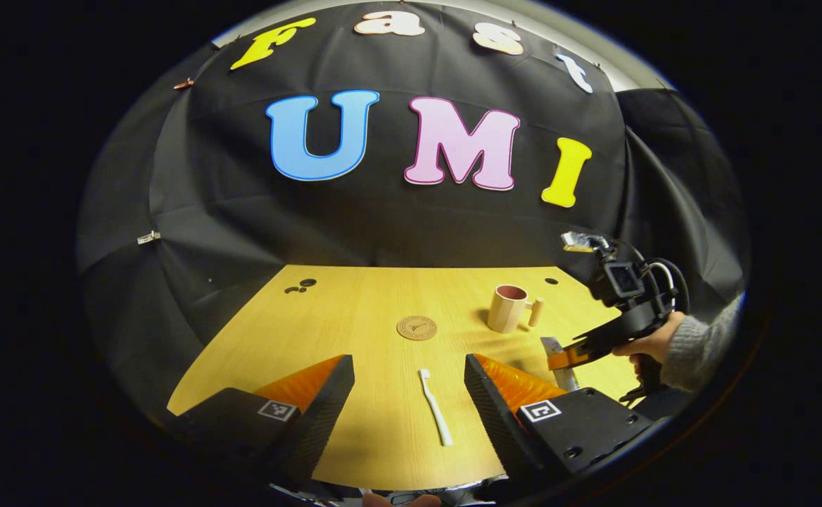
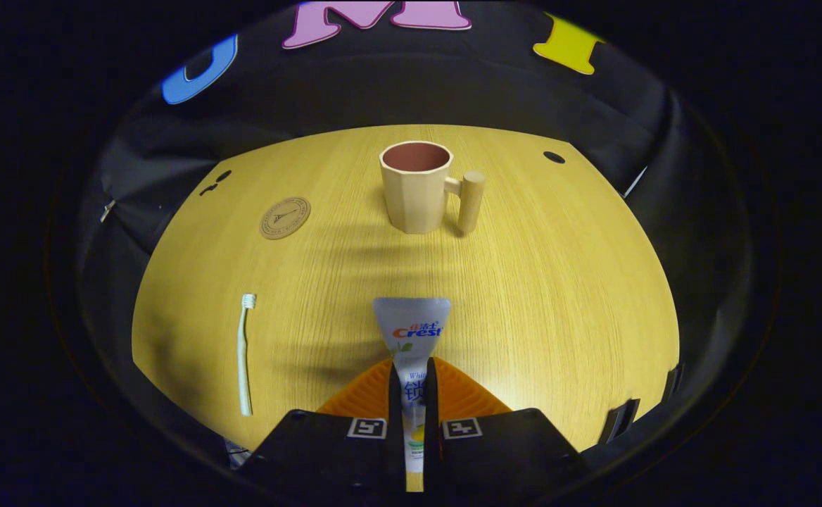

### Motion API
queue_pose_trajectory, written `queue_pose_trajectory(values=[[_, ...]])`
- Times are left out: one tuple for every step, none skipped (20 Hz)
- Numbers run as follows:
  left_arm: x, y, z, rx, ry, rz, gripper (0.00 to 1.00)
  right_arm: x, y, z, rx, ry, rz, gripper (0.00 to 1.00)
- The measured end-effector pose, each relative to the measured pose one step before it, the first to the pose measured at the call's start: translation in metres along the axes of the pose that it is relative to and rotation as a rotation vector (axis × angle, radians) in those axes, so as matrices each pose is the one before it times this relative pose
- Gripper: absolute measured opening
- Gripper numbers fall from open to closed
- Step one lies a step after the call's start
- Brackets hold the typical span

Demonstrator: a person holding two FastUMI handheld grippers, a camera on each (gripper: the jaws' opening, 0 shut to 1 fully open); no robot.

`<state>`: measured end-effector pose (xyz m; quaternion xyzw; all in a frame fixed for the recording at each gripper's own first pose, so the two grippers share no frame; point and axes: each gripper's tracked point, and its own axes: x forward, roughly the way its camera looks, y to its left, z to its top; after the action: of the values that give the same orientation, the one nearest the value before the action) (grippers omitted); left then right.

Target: Put the toothbrush and toothpaste on the desktop into the cup, then pick up the cup and place it on the coaster on the desktop.

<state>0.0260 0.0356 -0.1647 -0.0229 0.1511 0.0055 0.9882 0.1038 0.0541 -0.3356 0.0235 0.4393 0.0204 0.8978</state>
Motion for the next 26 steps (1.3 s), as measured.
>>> queue_pose_trajectory(values=[[0.00545, -0.00293, -0.00204, 0.00578, 0.00511, 0.00545, 0.99, -0.00444, -0.00107, 0.00048, -0.01885, -0.00182, 0.01530, 0.14], [0.00647, -0.00318, -0.00105, 0.00727, 0.00445, 0.00558, 0.99, -0.00466, -0.00128, 0.00217, -0.01901, -0.00766, 0.01675, 0.14], [0.00683, -0.00314, -0.00285, 0.00634, 0.00781, 0.00424, 0.99, -0.00579, -0.00176, 0.00312, -0.01484, -0.01736, 0.01523, 0.13], [0.00792, -0.00402, -0.00205, 0.00323, 0.01135, 0.00041, 0.99, -0.00528, -0.00200, 0.00501, -0.01182, -0.02186, 0.01464, 0.14], [0.00866, -0.00527, -0.00422, 0.00277, 0.01525, -0.00299, 0.99, -0.00501, -0.00195, 0.00468, -0.01013, -0.02280, 0.01440, 0.14], [0.00861, -0.00802, -0.00448, -0.00136, 0.02186, -0.01178, 0.99, -0.00389, -0.00114, 0.00332, -0.01021, -0.01887, 0.01537, 0.13], [0.01003, -0.00875, -0.00615, -0.01003, 0.02125, -0.01843, 0.99, -0.00325, -0.00204, 0.00291, -0.00737, -0.01039, 0.01370, 0.14], [0.01079, -0.00778, -0.00551, -0.01413, 0.02779, -0.01503, 0.99, -0.00215, -0.00309, 0.00310, 0.00020, -0.00860, 0.01222, 0.14], [0.01229, -0.00545, -0.00987, -0.00696, 0.03900, -0.00795, 0.99, -0.00164, -0.00237, 0.00232, 0.00602, -0.00319, 0.01642, 0.14], [0.01124, -0.00143, -0.00885, -0.00231, 0.04744, 0.00724, 0.98, -0.00031, -0.00154, 0.00208, 0.00818, -0.00321, 0.02062, 0.14], [0.01058, 0.00027, -0.01107, -0.00644, 0.04859, 0.01093, 0.99, -0.00026, -0.00352, 0.00303, 0.00706, -0.00528, 0.01450, 0.14], [0.01183, -0.00044, -0.00907, -0.01306, 0.05003, 0.00554, 0.98, -0.00009, -0.00570, 0.00284, 0.00150, -0.00396, 0.00948, 0.14], [0.01039, 0.00132, -0.00905, -0.01323, 0.04264, 0.01213, 0.98, -0.00024, -0.00505, 0.00287, -0.00246, -0.00416, 0.00887, 0.14], [0.00802, 0.00275, -0.00714, -0.00956, 0.04092, 0.01635, 0.97, 0.00087, -0.00574, 0.00113, -0.00138, -0.00432, 0.00919, 0.13], [0.01168, 0.00164, -0.00598, -0.00517, 0.03745, 0.02221, 0.96, 0.00055, -0.00579, 0.00076, 0.00036, 0.00234, 0.01106, 0.14], [0.00745, 0.00152, -0.00344, -0.00377, 0.03397, 0.02097, 0.96, 0.00133, -0.00483, 0.00058, 0.00151, -0.00012, 0.01086, 0.14], [0.00886, 0.00224, -0.00389, -0.00338, 0.02667, 0.01838, 0.96, -0.00006, -0.00532, 0.00032, -0.00181, -0.00200, 0.00907, 0.14], [0.00544, 0.00222, -0.00145, -0.00024, 0.02118, 0.01523, 0.96, 0.00122, -0.00571, 0.00086, -0.00535, -0.00138, 0.00761, 0.14], [0.00558, 0.00218, -0.00160, 0.00203, 0.02077, 0.01301, 0.96, 0.00060, -0.00506, -0.00047, -0.00498, 0.00241, 0.00693, 0.13], [0.00363, 0.00106, -0.00367, 0.00404, 0.03050, 0.00787, 0.96, 0.00059, -0.00425, -0.00006, -0.00129, 0.00242, 0.00900, 0.13], [0.00329, -0.00017, -0.00564, 0.00654, 0.03508, 0.01070, 0.96, 0.00122, -0.00325, 0.00133, 0.00341, -0.00123, 0.01285, 0.13], [0.00405, -0.00053, -0.00341, 0.01080, 0.02627, 0.00984, 0.95, 0.00073, -0.00315, 0.00269, 0.00531, -0.00064, 0.01197, 0.14], [0.00495, 0.00122, -0.00403, 0.01295, 0.02372, 0.00820, 0.95, 0.00036, -0.00335, 0.00184, 0.00463, -0.00022, 0.00947, 0.14], [0.00420, -0.00036, -0.00244, 0.00937, 0.01885, 0.00503, 0.95, 0.00072, -0.00333, 0.00252, -0.00047, -0.00267, 0.00688, 0.13], [0.00196, -0.00098, -0.00235, 0.00775, 0.01710, 0.00570, 0.95, -0.00046, -0.00276, 0.00224, -0.00382, -0.00447, 0.00299, 0.13], [0.00154, 0.00065, -0.00151, 0.00512, 0.01342, 0.00682, 0.94, -0.00041, -0.00264, 0.00278, -0.00259, -0.00584, 0.00310, 0.13]])
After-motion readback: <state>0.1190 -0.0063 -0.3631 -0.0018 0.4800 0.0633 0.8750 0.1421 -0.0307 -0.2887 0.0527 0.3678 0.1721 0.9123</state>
